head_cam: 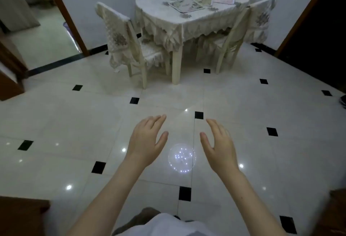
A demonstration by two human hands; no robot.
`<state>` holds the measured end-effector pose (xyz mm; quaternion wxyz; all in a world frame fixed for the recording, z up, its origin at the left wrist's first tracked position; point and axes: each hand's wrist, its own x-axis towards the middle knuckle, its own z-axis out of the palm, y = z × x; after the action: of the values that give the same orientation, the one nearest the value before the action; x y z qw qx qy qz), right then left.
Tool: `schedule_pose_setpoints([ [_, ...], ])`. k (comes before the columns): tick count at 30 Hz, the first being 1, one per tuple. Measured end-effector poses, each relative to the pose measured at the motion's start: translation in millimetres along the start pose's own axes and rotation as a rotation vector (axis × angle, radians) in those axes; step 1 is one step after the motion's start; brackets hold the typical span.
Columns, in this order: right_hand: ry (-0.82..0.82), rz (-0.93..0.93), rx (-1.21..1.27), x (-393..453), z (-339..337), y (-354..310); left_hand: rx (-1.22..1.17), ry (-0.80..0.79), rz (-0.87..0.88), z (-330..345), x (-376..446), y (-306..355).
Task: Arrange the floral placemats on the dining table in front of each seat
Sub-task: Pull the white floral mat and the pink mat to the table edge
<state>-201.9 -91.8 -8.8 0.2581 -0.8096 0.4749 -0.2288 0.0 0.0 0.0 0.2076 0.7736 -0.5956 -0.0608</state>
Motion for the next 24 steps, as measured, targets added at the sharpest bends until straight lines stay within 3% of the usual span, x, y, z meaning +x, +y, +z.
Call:
schedule_pose_setpoints([
  [10, 0.099, -0.104, -0.026, 97, -15, -10, -0.005, 0.192, 0.033, -22, 92, -10],
  [24, 0.128, -0.026, -0.056, 313, 35, -17, -0.059, 0.129, 0.043, -13, 300, -88],
])
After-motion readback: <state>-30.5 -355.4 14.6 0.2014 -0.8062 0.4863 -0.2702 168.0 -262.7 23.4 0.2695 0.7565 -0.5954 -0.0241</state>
